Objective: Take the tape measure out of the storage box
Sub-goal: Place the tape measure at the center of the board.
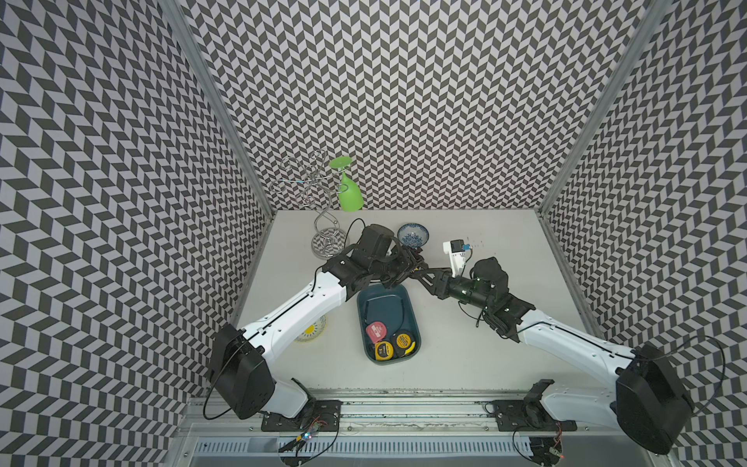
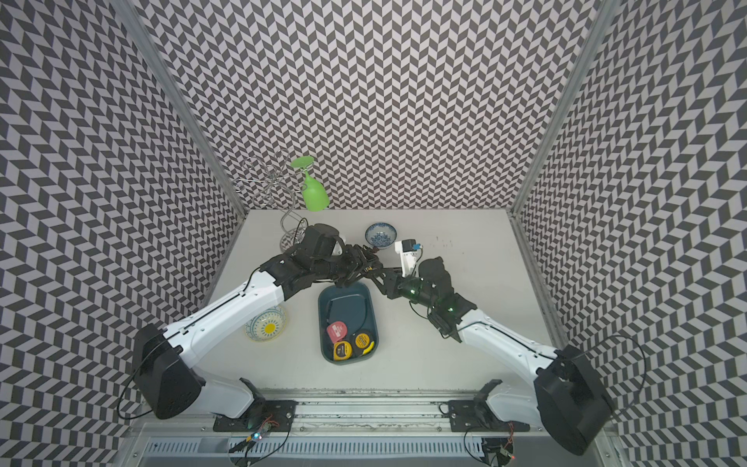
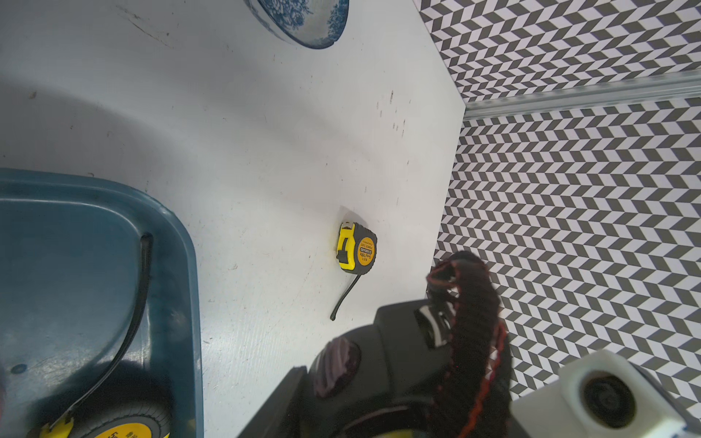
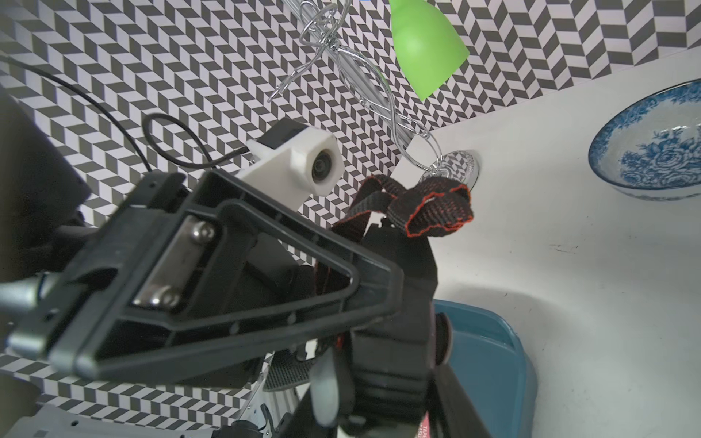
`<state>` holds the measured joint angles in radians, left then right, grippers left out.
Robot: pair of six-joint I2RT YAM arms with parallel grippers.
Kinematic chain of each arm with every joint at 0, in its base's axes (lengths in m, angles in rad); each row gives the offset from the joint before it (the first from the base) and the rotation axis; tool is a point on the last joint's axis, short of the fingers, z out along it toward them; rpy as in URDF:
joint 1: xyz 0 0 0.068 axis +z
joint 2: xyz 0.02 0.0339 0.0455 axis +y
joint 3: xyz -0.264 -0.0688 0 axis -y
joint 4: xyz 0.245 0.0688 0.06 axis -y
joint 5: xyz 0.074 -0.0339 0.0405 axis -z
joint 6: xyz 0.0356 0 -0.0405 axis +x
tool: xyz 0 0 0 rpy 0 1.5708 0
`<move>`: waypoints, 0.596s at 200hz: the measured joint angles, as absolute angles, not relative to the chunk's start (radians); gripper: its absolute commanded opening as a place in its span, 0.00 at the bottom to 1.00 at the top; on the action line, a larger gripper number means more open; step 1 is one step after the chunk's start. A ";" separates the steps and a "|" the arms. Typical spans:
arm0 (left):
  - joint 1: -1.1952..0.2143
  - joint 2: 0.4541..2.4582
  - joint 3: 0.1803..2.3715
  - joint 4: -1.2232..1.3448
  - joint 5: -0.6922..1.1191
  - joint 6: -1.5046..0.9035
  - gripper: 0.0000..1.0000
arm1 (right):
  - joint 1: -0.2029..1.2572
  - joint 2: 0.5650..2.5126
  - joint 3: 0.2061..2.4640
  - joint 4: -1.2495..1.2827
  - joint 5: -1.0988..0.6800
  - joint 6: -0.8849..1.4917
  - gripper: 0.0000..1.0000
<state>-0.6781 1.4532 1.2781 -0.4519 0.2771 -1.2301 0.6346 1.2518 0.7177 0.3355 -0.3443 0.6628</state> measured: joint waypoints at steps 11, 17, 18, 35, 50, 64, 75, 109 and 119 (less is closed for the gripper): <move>-0.678 1.453 1.278 -0.448 0.276 -1.230 0.00 | 0.635 1.252 0.718 0.337 -0.342 0.663 0.09; -0.678 1.453 1.277 -0.447 0.276 -1.230 0.00 | 0.635 1.252 0.718 0.337 -0.340 0.663 0.07; -0.678 1.453 1.277 -0.447 0.276 -1.230 0.00 | 0.635 1.252 0.718 0.337 -0.340 0.663 0.07; -0.678 1.453 1.272 -0.436 0.275 -1.230 0.36 | 0.635 1.252 0.718 0.337 -0.335 0.664 0.04; -0.677 1.453 1.267 -0.423 0.274 -1.228 0.76 | 0.635 1.251 0.717 0.337 -0.328 0.667 0.03; -0.677 1.453 1.264 -0.414 0.287 -1.223 1.00 | 0.635 1.251 0.717 0.336 -0.316 0.677 0.03; -0.679 1.452 1.264 -0.407 0.299 -1.222 1.00 | 0.633 1.251 0.717 0.324 -0.300 0.682 0.02; -0.668 1.438 1.264 -0.423 0.291 -1.190 1.00 | 0.603 1.251 0.701 0.314 -0.274 0.702 0.02; -0.656 1.424 1.263 -0.438 0.280 -1.174 1.00 | 0.585 1.252 0.695 0.315 -0.276 0.713 0.02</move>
<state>-0.6559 1.4239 1.2633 -0.4381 0.2802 -1.1744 0.5850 1.2518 0.6952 0.3149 -0.2756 0.7132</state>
